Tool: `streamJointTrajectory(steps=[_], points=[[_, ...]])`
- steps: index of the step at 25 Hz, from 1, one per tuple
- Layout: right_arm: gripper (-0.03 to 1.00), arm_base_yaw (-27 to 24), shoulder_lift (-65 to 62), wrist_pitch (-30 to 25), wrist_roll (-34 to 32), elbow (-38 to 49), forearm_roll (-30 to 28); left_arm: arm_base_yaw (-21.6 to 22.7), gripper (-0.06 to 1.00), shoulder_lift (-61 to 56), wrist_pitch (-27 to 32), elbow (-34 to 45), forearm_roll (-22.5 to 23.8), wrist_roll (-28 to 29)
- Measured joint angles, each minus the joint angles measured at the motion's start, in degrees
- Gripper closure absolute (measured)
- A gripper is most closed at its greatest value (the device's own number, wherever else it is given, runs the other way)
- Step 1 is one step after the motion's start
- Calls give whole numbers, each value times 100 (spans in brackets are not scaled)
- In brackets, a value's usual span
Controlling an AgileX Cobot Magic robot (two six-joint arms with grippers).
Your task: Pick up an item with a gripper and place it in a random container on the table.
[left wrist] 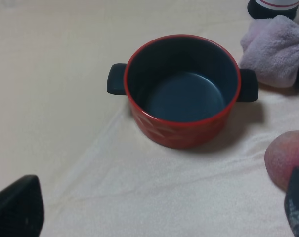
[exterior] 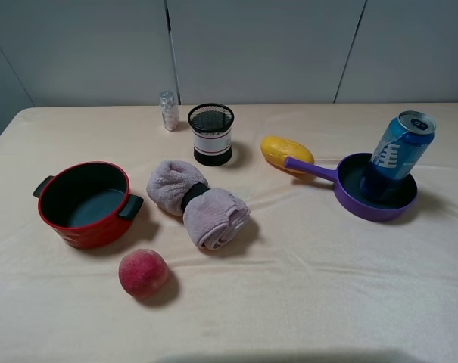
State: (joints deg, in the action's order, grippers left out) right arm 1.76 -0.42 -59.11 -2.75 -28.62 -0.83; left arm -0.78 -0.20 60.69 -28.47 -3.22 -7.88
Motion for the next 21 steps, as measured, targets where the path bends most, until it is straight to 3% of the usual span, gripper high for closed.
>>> streamJointTrajectory(steps=[21], points=[[27,0,0,0,0,0,0,0,-4,0,0,0,0,0]])
